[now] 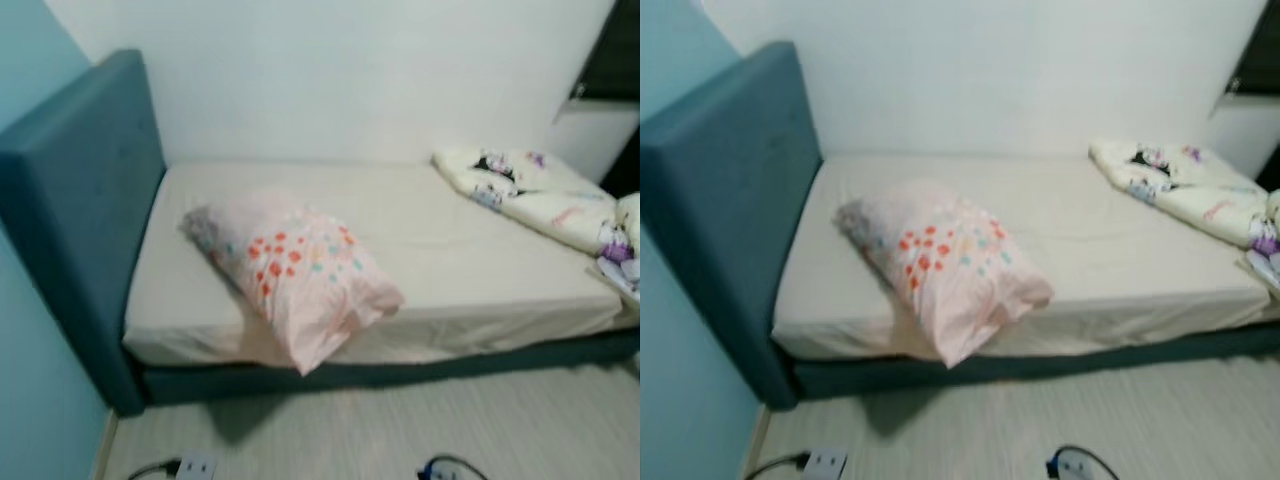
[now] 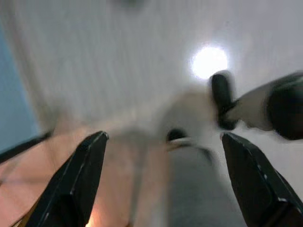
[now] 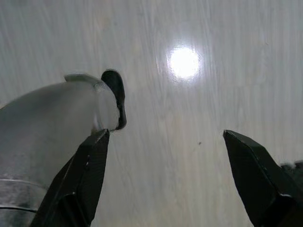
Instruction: Clean up the room
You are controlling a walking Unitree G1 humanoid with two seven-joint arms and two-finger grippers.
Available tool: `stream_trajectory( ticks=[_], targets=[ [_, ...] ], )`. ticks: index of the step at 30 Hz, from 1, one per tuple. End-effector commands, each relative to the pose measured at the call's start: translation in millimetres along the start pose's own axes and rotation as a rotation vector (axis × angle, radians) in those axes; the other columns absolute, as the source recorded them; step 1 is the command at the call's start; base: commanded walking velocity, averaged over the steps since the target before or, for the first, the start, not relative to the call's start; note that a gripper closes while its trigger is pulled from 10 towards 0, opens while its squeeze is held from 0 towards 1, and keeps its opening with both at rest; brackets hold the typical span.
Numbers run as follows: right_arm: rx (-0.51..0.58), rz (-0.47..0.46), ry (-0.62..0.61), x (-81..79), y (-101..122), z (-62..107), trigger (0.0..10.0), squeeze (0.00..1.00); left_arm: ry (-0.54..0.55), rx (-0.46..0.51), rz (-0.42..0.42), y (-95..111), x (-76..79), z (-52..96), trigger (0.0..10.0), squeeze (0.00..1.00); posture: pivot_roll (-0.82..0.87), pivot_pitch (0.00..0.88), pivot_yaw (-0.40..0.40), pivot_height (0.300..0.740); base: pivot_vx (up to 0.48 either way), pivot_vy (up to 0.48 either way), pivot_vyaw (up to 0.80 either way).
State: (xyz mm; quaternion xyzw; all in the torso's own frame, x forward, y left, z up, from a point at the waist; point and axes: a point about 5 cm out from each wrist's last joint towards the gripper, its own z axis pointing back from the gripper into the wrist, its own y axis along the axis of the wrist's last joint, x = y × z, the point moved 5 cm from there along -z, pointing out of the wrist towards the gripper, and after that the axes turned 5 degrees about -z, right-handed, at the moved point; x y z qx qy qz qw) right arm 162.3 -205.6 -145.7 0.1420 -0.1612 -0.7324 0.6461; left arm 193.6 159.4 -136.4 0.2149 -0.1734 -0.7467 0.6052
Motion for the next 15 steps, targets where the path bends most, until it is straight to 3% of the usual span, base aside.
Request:
stream_trajectory(
  ticks=[1, 3, 11, 13, 14, 15],
  targets=[
    [0.020, 0.007, 0.006, -4.0, 8.4, -0.9, 10.0, 0.00, 0.003, -0.012, 0.012, -6.8, -0.5, 1.1, 10.0, 0.00, -0.05, 0.000, -0.057, 0.740, 0.442, 0.000, 0.00],
    [0.018, 0.006, 0.005, -4.1, 8.3, -0.9, 10.0, 0.00, 0.002, -0.011, 0.015, -6.8, -0.4, 1.2, 10.0, 0.00, -0.05, 0.000, -0.057, 0.740, 0.442, 0.000, 0.00],
    [0.009, 0.016, -0.005, -1.0, 7.7, -0.7, 10.0, 0.00, -0.027, 0.034, 0.055, 0.7, -1.2, 1.0, 10.0, 0.00, -0.05, 0.000, -0.057, 0.740, 0.445, 0.000, -0.76],
    [0.007, 0.014, -0.012, 2.5, 7.4, -0.4, 10.0, 0.00, -0.024, 0.120, 0.064, 27.6, -25.5, 0.2, 10.0, 0.00, -0.05, 0.000, -0.056, 0.740, 0.450, 0.000, -0.76],
    [0.007, 0.014, -0.012, 2.5, 7.4, -0.4, 10.0, 0.00, -0.024, 0.120, 0.064, 27.6, -25.5, 0.2, 10.0, 0.00, -0.05, 0.000, -0.056, 0.740, 0.450, 0.000, -0.76],
    [0.008, 0.011, -0.013, 3.8, 7.5, -0.3, 10.0, 0.00, -0.024, 0.161, 0.078, 41.2, -33.4, 0.5, 10.0, 0.00, -0.06, 0.000, -0.054, 0.740, 0.446, 0.000, -0.76]
  ],
)
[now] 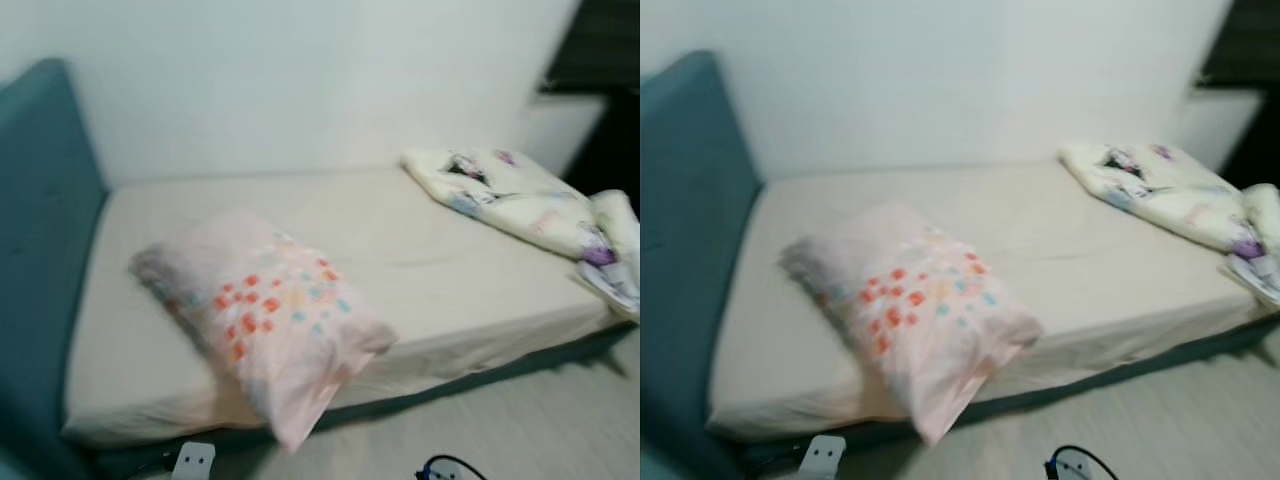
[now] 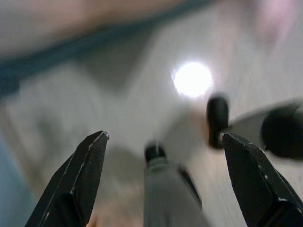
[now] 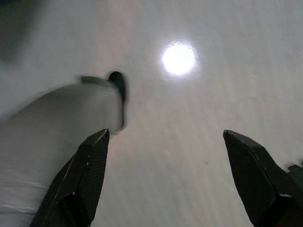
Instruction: Clean up the room
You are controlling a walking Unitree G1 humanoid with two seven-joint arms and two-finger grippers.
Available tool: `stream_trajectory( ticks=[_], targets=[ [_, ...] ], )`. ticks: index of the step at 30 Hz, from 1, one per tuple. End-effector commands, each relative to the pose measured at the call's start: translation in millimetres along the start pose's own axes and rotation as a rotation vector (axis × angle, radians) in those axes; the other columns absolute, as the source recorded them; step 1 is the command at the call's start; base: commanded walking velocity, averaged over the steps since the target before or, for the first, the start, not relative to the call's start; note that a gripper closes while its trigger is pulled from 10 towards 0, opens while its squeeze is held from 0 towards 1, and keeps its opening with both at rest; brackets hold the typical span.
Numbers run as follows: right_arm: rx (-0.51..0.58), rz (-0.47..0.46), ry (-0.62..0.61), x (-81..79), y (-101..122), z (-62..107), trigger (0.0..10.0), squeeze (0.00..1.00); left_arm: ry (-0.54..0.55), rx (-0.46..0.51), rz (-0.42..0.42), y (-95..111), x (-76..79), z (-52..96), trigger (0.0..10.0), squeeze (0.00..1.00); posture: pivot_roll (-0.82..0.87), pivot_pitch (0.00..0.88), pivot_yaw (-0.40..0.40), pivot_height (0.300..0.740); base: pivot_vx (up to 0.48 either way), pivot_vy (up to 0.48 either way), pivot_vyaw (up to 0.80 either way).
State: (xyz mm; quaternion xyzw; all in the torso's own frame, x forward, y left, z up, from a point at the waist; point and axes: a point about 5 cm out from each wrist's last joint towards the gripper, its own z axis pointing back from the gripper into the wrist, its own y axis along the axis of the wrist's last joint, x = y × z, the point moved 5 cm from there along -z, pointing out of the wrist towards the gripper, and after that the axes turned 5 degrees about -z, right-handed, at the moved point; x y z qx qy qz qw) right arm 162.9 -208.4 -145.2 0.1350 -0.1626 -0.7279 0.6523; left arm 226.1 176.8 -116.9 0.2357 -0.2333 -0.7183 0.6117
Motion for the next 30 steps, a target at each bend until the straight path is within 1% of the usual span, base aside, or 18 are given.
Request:
stream_trajectory(
  ticks=[1, 4, 6, 8, 11, 12, 13, 15, 16, 18, 19, 23, 24, 25, 26, 27, 28, 30],
  targets=[
    [0.015, -0.007, -0.005, 1.2, 6.3, -0.3, 10.0, 0.00, 0.002, 0.039, 0.014, 8.4, -8.0, 0.5, 10.0, 0.00, -0.06, 0.000, -0.054, 0.740, 0.446, 0.000, -0.76],
    [0.022, -0.018, -0.009, 4.7, 7.0, 0.2, 10.0, 0.00, -0.008, 0.162, 0.056, 54.9, -11.1, -3.9, 10.0, 0.00, -0.06, 0.000, -0.052, 0.740, 0.418, 0.000, -0.25],
    [0.022, -0.018, -0.009, 5.2, 6.9, 0.2, 10.0, 0.00, -0.003, 0.179, 0.066, 62.8, -11.7, -4.5, 10.0, 0.00, -0.06, 0.000, -0.050, 0.740, 0.371, 0.000, 0.00],
    [0.022, -0.025, -0.014, 6.3, 6.6, 0.3, 10.0, 0.00, 0.055, 0.194, 0.132, 76.6, -21.2, -5.3, 10.0, 0.00, -0.06, 0.000, -0.051, 0.740, 0.000, 0.000, 0.00],
    [0.022, -0.029, -0.015, 6.6, 6.5, 0.4, 10.0, 0.00, 0.074, 0.197, 0.155, 80.2, -24.3, -5.3, 10.0, 0.00, -0.06, 0.000, -0.051, 0.740, 0.000, 0.000, 0.00],
    [0.007, -0.023, -0.020, 7.0, 4.6, 0.3, 10.0, 0.00, 0.225, 0.198, 0.230, 89.2, -47.5, -2.7, 10.0, 0.00, -0.06, 0.000, -0.052, 0.740, 0.000, 0.000, 0.00],
    [0.007, -0.023, -0.020, 7.0, 4.6, 0.3, 10.0, 0.00, 0.225, 0.198, 0.230, 89.2, -47.5, -2.7, 10.0, 0.00, -0.06, 0.000, -0.052, 0.740, 0.000, 0.000, 0.00],
    [-0.004, -0.019, -0.027, 7.5, 3.3, 0.3, 10.0, 0.00, 0.357, 0.181, 0.352, 89.4, -69.5, 2.0, 10.0, 0.00, -0.07, 0.000, -0.053, 0.735, 0.000, 0.000, 0.00],
    [-0.004, -0.019, -0.027, 7.5, 3.3, 0.3, 10.0, 0.00, 0.357, 0.181, 0.352, 89.4, -69.5, 2.0, 10.0, 0.00, -0.07, 0.000, -0.053, 0.735, 0.000, 0.000, 0.00],
    [0.000, -0.026, -0.030, 7.7, 3.8, 0.3, 10.0, 0.00, 0.409, 0.158, 0.430, 85.9, -79.3, 4.3, 10.0, 0.00, -0.07, 0.000, -0.053, 0.725, 0.000, 0.000, 0.00],
    [0.004, -0.030, -0.030, 8.1, 4.7, 0.3, 10.0, 0.00, 0.413, 0.147, 0.482, 83.8, -80.8, 4.4, 10.0, 0.00, -0.07, 0.000, -0.055, 0.720, 0.000, 0.000, 0.00],
    [0.010, -0.030, -0.031, 9.1, 6.6, 0.4, 10.0, 0.00, 0.417, 0.134, 0.519, 81.8, -81.0, 4.3, 10.0, 0.00, -0.07, 0.000, -0.054, 0.715, 0.000, 0.000, 0.00],
    [0.017, -0.031, -0.033, 11.3, 9.1, 0.5, 10.0, 0.00, 0.417, 0.120, 0.564, 79.6, -80.8, 3.9, 10.0, 0.00, -0.07, 0.000, -0.052, 0.710, 0.000, 0.000, 0.00],
    [0.017, -0.031, -0.033, 11.3, 9.1, 0.5, 10.0, 0.00, 0.417, 0.120, 0.564, 79.6, -80.8, 3.9, 10.0, 0.00, -0.07, 0.000, -0.052, 0.710, 0.000, 0.000, 0.00],
    [0.036, -0.026, -0.041, 18.2, 18.0, 1.2, 10.0, 0.00, 0.378, 0.082, 0.705, 74.5, -71.5, 0.6, 10.0, 0.00, -0.08, 0.000, -0.052, 0.700, 0.000, 0.000, 0.00],
    [0.042, -0.023, -0.043, 20.4, 21.1, 1.4, 10.0, 0.00, 0.360, 0.074, 0.742, 74.3, -67.7, -0.6, 10.0, 0.00, -0.08, 0.000, -0.052, 0.695, 0.000, 0.000, 0.00],
    [0.042, -0.023, -0.043, 20.4, 21.1, 1.4, 10.0, 0.00, 0.360, 0.074, 0.742, 74.3, -67.7, -0.6, 10.0, 0.00, -0.08, 0.000, -0.052, 0.695, 0.000, 0.000, 0.00],
    [0.075, -0.027, -0.041, 22.7, 34.8, 1.8, 10.0, 0.00, 0.314, 0.103, 0.795, 81.4, -60.4, -2.8, 10.0, 0.00, -0.07, 0.000, -0.050, 0.680, 0.000, 0.000, 0.00]
  ],
)
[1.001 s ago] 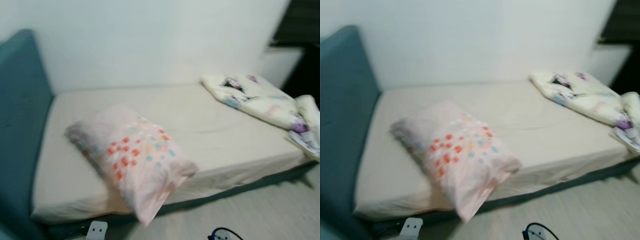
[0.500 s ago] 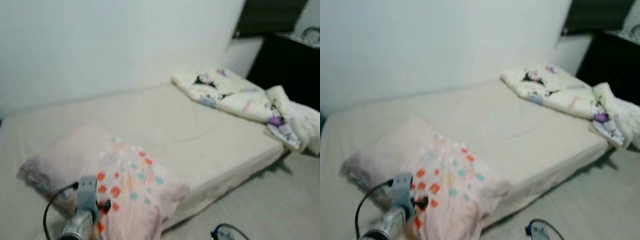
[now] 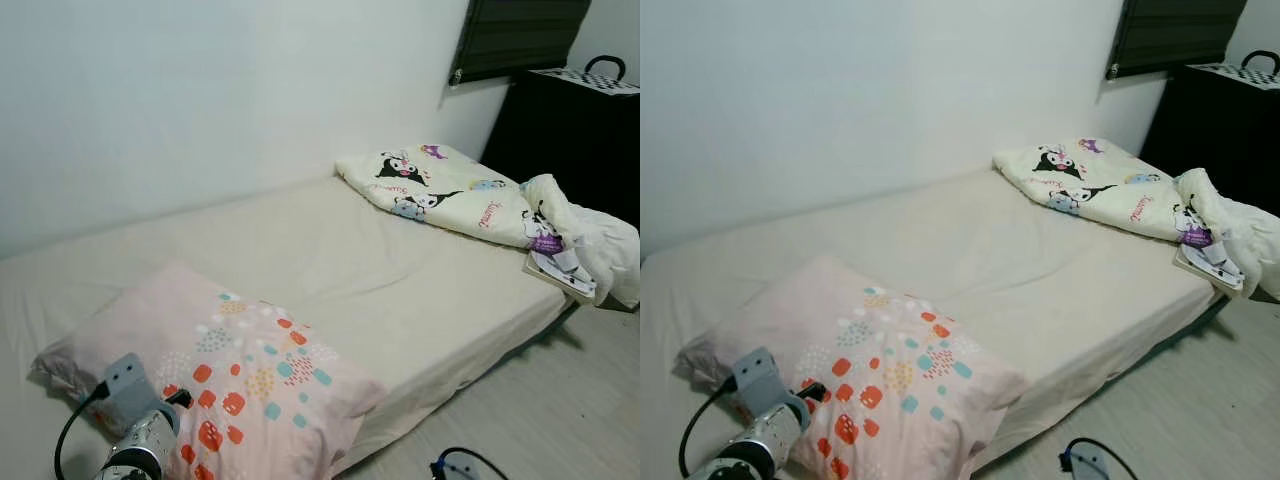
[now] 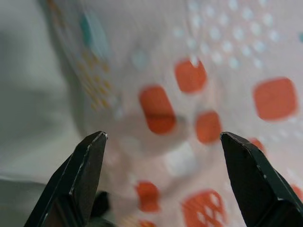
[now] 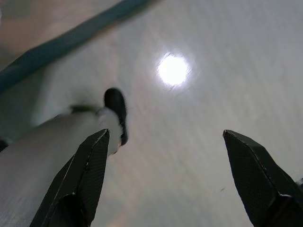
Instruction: Clean up the room
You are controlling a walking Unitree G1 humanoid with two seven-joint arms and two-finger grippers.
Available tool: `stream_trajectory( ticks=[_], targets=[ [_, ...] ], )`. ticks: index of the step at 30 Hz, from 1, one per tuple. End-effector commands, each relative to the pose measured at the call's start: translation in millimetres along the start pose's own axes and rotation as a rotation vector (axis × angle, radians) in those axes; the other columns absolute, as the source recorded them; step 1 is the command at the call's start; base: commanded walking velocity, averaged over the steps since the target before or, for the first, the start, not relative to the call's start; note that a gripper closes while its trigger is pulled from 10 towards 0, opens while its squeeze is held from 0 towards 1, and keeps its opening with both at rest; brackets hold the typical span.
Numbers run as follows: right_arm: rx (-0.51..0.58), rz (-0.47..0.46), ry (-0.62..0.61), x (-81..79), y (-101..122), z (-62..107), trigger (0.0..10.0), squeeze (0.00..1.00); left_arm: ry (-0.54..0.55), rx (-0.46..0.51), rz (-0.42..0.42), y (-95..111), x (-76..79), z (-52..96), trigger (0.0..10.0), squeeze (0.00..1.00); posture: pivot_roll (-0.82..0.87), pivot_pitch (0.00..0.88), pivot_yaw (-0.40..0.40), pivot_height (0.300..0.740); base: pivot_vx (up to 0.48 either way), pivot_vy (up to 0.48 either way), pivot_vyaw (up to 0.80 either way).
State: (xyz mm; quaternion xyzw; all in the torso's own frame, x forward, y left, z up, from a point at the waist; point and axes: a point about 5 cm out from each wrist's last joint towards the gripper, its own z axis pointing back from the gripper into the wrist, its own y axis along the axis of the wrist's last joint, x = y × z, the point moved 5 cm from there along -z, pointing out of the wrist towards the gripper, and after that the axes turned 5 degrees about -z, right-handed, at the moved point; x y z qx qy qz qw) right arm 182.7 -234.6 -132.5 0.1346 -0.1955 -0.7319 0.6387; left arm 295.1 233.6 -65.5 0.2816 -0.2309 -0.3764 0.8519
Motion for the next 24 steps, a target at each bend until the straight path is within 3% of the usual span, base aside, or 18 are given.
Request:
stream_trajectory(
  ticks=[1, 2, 3, 6, 7, 8, 10, 11, 12, 13, 14, 17, 19, 21, 22, 23, 24],
  targets=[
    [0.033, -0.014, 0.009, -1.2, 12.4, -0.5, 10.0, 0.00, -0.042, -0.015, 0.043, -2.3, 11.4, 0.9, 10.0, 0.00, -0.07, 0.000, -0.050, 0.675, 0.000, 0.000, 0.00],
    [0.037, -0.015, 0.009, -1.1, 14.1, -0.5, 10.0, 0.00, -0.047, -0.014, 0.049, -2.0, 12.5, 1.0, 10.0, 0.00, -0.07, 0.000, -0.050, 0.670, 0.000, 0.000, 0.00],
    [0.109, -0.041, 0.017, -3.0, 42.1, -0.4, 10.0, 0.00, -0.112, -0.029, 0.000, -6.3, 22.4, 2.3, 10.0, 0.00, -0.07, 0.000, -0.043, 0.660, 0.000, 0.000, 0.00],
    [0.129, -0.049, 0.020, -3.6, 50.1, 0.0, 10.0, 0.00, -0.131, -0.033, -0.014, -7.6, 25.2, 2.7, 10.0, 0.00, -0.07, 0.000, -0.043, 0.655, 0.000, 0.000, 0.00],
    [0.169, -0.050, 0.027, -5.1, 65.2, 1.0, 10.0, 0.00, -0.157, -0.046, -0.033, -10.6, 27.2, 3.2, 10.0, 0.00, -0.07, 0.000, -0.037, 0.650, 0.000, 0.000, 0.00],
    [0.169, -0.050, 0.027, -5.1, 65.2, 1.0, 10.0, 0.00, -0.157, -0.046, -0.033, -10.6, 27.2, 3.2, 10.0, 0.00, -0.07, 0.000, -0.037, 0.650, 0.000, 0.000, 0.00],
    [0.271, -0.027, 0.043, -7.4, 102.9, 6.2, 10.0, 0.00, -0.170, -0.062, -0.083, -15.9, 21.4, 3.0, 10.0, 0.00, -0.08, 0.000, -0.031, 0.640, 0.000, 0.000, 0.00],
    [0.271, -0.027, 0.043, -7.4, 102.9, 6.2, 10.0, 0.00, -0.170, -0.062, -0.083, -15.9, 21.4, 3.0, 10.0, 0.00, -0.08, 0.000, -0.031, 0.640, 0.000, 0.000, 0.00],
    [0.337, -0.028, 0.050, -7.0, 125.9, 11.1, 10.0, 0.00, -0.164, -0.065, -0.098, -17.6, 14.3, 2.3, 10.0, 0.00, -0.08, 0.000, -0.029, 0.635, 0.000, 0.000, 0.00],
    [0.337, -0.028, 0.050, -7.0, 125.9, 11.1, 10.0, 0.00, -0.164, -0.065, -0.098, -17.6, 14.3, 2.3, 10.0, 0.00, -0.08, 0.000, -0.029, 0.635, 0.000, 0.000, 0.00],
    [0.444, -0.058, 0.064, -4.4, 160.3, 21.3, 10.0, 0.00, -0.146, -0.049, -0.089, -15.1, 1.7, 1.0, 10.0, 0.00, -0.08, 0.000, -0.029, 0.625, 0.000, 0.000, 0.00],
    [0.486, -0.083, 0.077, -3.7, 172.5, 25.8, 10.0, 0.00, -0.142, -0.038, -0.082, -12.9, -2.4, 0.6, 10.0, 0.00, -0.07, 0.000, -0.032, 0.620, 0.000, 0.000, 0.00],
    [0.592, -0.135, 0.148, -8.8, 201.7, 38.7, 10.0, 0.00, -0.138, -0.001, -0.028, -4.0, -10.0, -0.3, 10.0, 0.00, -0.07, 0.000, -0.033, 0.610, 0.000, 0.000, 0.00],
    [0.592, -0.135, 0.148, -8.8, 201.7, 38.7, 10.0, 0.00, -0.138, -0.001, -0.028, -4.0, -10.0, -0.3, 10.0, 0.00, -0.07, 0.000, -0.033, 0.610, 0.000, 0.000, 0.00],
    [0.642, -0.153, 0.189, -12.9, 215.8, 46.0, 10.0, 0.00, -0.143, 0.005, 0.001, -1.6, -12.6, -0.5, 10.0, 0.00, -0.07, 0.000, -0.031, 0.605, 0.000, 0.000, 0.00],
    [0.642, -0.153, 0.189, -12.9, 215.8, 46.0, 10.0, 0.00, -0.143, 0.005, 0.001, -1.6, -12.6, -0.5, 10.0, 0.00, -0.07, 0.000, -0.031, 0.605, 0.000, 0.000, 0.00],
    [0.681, -0.156, 0.216, -16.2, 227.1, 52.2, 10.0, 0.00, -0.169, 0.002, 0.054, -1.4, -10.8, -0.2, 10.0, 0.00, -0.08, 0.000, -0.028, 0.600, 0.000, 0.000, 0.00]
  ],
)
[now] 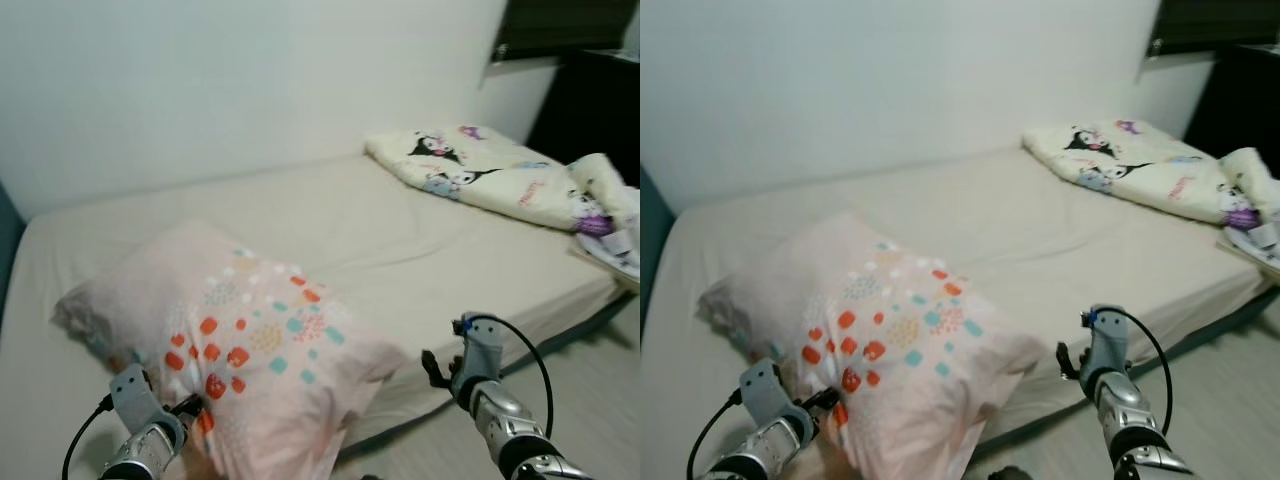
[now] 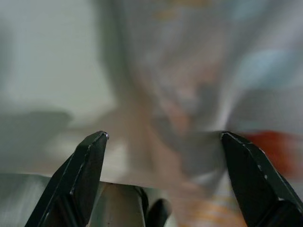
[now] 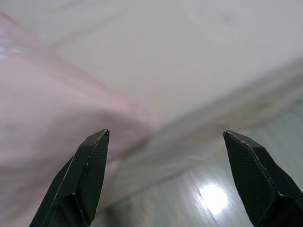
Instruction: Clean up the room
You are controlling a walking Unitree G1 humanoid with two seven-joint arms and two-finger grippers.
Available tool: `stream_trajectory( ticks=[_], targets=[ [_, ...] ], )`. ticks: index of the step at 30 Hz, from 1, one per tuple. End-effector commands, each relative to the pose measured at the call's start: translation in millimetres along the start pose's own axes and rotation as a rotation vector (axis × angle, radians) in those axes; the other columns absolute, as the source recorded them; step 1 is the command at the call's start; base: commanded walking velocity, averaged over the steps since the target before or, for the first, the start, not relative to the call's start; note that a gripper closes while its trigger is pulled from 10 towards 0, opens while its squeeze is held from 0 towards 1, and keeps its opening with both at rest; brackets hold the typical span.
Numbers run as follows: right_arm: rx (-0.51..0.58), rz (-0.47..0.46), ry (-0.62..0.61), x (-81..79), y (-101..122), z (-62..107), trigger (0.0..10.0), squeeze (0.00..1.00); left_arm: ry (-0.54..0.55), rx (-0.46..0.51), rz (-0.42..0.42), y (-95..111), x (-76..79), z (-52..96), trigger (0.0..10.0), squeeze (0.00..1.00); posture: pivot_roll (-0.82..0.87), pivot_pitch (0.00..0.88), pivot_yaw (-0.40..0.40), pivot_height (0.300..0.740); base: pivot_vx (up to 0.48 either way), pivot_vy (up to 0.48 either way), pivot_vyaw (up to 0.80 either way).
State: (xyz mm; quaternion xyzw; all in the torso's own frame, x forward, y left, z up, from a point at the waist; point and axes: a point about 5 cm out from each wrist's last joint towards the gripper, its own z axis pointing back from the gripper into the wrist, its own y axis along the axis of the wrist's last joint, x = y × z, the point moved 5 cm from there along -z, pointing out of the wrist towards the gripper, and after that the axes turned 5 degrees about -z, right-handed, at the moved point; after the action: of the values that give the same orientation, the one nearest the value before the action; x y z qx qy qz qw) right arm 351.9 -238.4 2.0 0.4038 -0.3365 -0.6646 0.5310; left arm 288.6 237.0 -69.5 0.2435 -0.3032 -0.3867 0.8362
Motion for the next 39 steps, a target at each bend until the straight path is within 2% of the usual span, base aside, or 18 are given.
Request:
stream_trajectory(
  ticks=[1, 3, 4, 7, 8, 10, 11, 14, 15, 16, 18, 19, 21, 24, 28, 31, 38, 39],
  targets=[
    [0.089, -0.016, 0.041, -9.1, 26.2, -3.9, 10.0, 0.00, -0.056, -0.008, 0.105, -0.4, 4.6, 0.2, 10.0, 0.00, -0.08, 0.000, -0.028, 0.595, 0.000, 0.000, 0.00],
    [0.109, -0.014, 0.053, -12.0, 33.4, -5.0, 10.0, 0.00, -0.120, -0.028, 0.192, -3.7, 14.8, 0.5, 10.0, 0.00, -0.08, 0.000, -0.028, 0.585, 0.000, 0.000, 0.00],
    [0.109, -0.014, 0.053, -12.0, 33.4, -5.0, 10.0, 0.00, -0.120, -0.028, 0.192, -3.7, 14.8, 0.5, 10.0, 0.00, -0.08, 0.000, -0.028, 0.585, 0.000, 0.000, 0.00],
    [0.135, -0.015, 0.057, -13.2, 43.6, -6.2, 10.0, 0.00, -0.440, -0.030, 0.405, 2.4, 70.1, 7.9, 10.0, 0.00, -0.08, 0.000, -0.027, 0.570, 0.000, 0.000, 0.00],
    [0.140, -0.015, 0.060, -13.5, 45.2, -6.4, 10.0, 0.00, -0.511, -0.010, 0.453, 7.9, 81.2, 10.9, 10.0, 0.00, -0.08, 0.000, -0.028, 0.565, 0.000, 0.000, 0.00],
    [0.140, -0.015, 0.060, -13.5, 45.2, -6.4, 10.0, 0.00, -0.511, -0.010, 0.453, 7.9, 81.2, 10.9, 10.0, 0.00, -0.08, 0.000, -0.028, 0.560, 0.000, 0.000, 0.00],
    [0.141, -0.015, 0.062, -13.9, 45.6, -6.4, 10.0, 0.00, -0.550, 0.020, 0.487, 14.6, 85.5, 12.7, 10.0, 0.00, -0.09, 0.000, -0.029, 0.555, 0.000, 0.000, 0.00],
    [0.141, -0.015, 0.062, -13.9, 45.6, -6.4, 10.0, 0.00, -0.550, 0.020, 0.487, 14.6, 85.5, 12.7, 10.0, 0.00, -0.09, 0.000, -0.029, 0.555, 0.000, 0.000, 0.00],
    [0.141, -0.016, 0.069, -14.8, 45.4, -6.4, 10.0, 0.00, -0.581, 0.066, 0.526, 26.1, 85.1, 14.2, 10.0, 0.00, -0.09, 0.000, -0.029, 0.550, 0.000, 0.000, 0.00],
    [0.141, -0.016, 0.069, -14.8, 45.4, -6.4, 10.0, 0.00, -0.581, 0.066, 0.526, 26.1, 85.1, 14.2, 10.0, 0.00, -0.09, 0.000, -0.029, 0.550, 0.000, 0.000, 0.00],
    [0.135, -0.016, 0.080, -16.1, 43.7, -6.3, 10.0, 0.00, -0.664, 0.192, 0.562, 61.1, 76.0, 20.5, 10.0, 0.00, -0.09, 0.000, -0.033, 0.540, 0.000, 0.000, 0.00],
    [0.135, -0.016, 0.080, -16.1, 43.7, -6.3, 10.0, 0.00, -0.664, 0.192, 0.562, 61.1, 76.0, 20.5, 10.0, 0.00, -0.09, 0.000, -0.033, 0.540, 0.000, 0.000, 0.00],
    [0.130, -0.015, 0.084, -16.8, 41.8, -6.3, 10.0, 0.00, -0.674, 0.274, 0.543, 85.6, 61.0, 24.4, 10.0, 0.00, -0.09, 0.000, -0.030, 0.530, 0.000, 0.000, 0.00],
    [0.128, -0.016, 0.083, -17.4, 41.1, -6.4, 10.0, 0.00, -0.613, 0.307, 0.504, 99.8, 38.6, 24.3, 10.0, 0.00, -0.09, 0.000, -0.028, 0.520, 0.000, 0.000, 0.00],
    [0.127, -0.017, 0.084, -18.2, 40.6, -6.6, 10.0, 0.00, -0.593, 0.312, 0.489, 105.5, 26.5, 25.6, 10.0, 0.00, -0.08, 0.000, -0.029, 0.510, 0.000, 0.000, 0.00],
    [0.121, -0.013, 0.092, -22.5, 37.7, -7.3, 10.0, 0.00, -0.641, 0.296, 0.420, 106.7, 20.2, 32.0, 10.0, 0.00, -0.07, 0.000, -0.029, 0.495, 0.000, 0.000, 0.00],
    [0.117, -0.011, 0.099, -26.4, 36.3, -8.0, 10.0, 0.00, -0.689, 0.264, 0.424, 100.4, 21.2, 35.4, 10.0, 0.00, -0.06, 0.000, -0.031, 0.475, 0.000, 0.000, 0.00],
    [0.116, -0.009, 0.103, -28.3, 35.9, -8.4, 10.0, 0.00, -0.726, 0.227, 0.415, 90.3, 28.3, 36.7, 10.0, 0.00, -0.06, 0.000, -0.032, 0.470, 0.000, 0.000, 0.00]
  ],
)
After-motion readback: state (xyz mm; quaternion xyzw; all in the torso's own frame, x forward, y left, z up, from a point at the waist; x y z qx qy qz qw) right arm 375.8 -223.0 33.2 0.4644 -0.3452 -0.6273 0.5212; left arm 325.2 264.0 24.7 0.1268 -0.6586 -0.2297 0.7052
